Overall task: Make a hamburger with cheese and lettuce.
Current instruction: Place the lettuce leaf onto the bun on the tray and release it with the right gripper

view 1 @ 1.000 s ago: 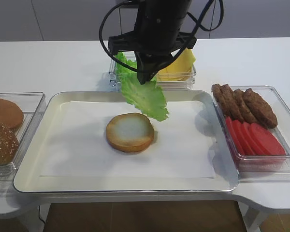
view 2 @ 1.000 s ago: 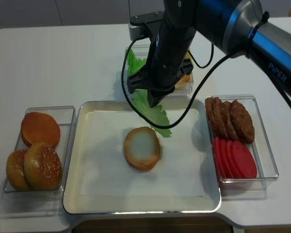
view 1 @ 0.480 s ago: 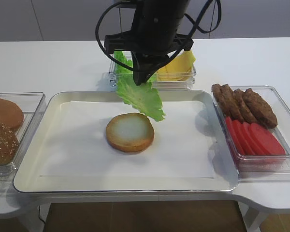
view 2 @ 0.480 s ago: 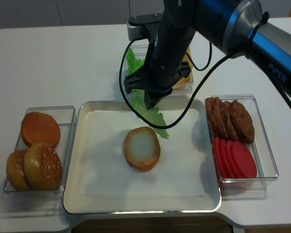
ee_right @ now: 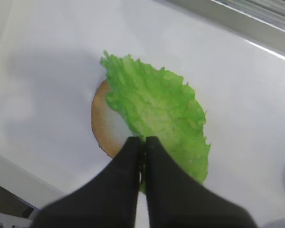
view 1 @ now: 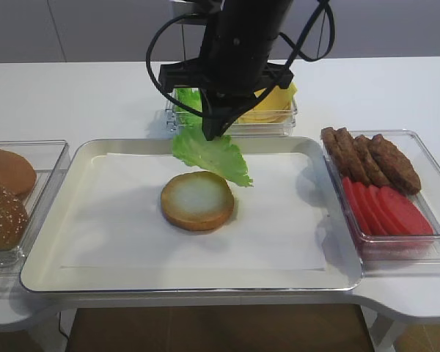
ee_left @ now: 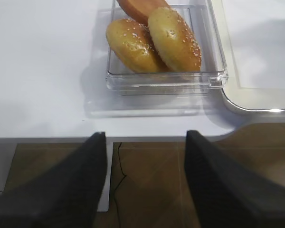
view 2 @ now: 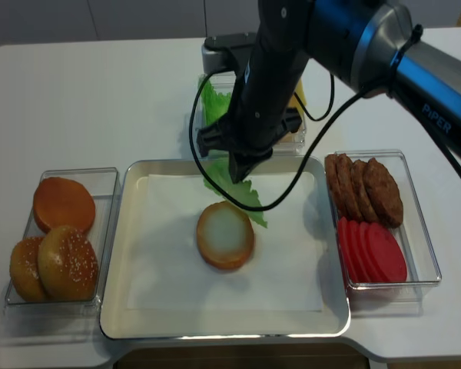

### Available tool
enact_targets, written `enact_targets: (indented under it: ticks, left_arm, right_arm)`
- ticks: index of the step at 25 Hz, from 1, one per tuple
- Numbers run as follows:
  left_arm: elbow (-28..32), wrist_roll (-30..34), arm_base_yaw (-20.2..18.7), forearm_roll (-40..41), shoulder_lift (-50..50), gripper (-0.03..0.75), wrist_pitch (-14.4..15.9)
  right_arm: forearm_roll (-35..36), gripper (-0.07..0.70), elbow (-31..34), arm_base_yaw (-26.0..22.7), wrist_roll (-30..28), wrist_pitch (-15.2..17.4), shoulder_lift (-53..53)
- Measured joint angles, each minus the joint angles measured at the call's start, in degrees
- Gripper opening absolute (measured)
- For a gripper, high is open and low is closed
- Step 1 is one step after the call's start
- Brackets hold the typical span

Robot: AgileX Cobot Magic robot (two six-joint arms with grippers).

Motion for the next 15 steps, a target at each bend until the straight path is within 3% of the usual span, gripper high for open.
enact_targets:
  ticks: [15]
  left_arm:
    - [0.0, 0.0, 0.0, 0.0, 0.0, 0.391, 0.0]
  right_arm:
    - [2.4, 0.031, 0.4, 2.4, 0.1, -0.1, 0.0]
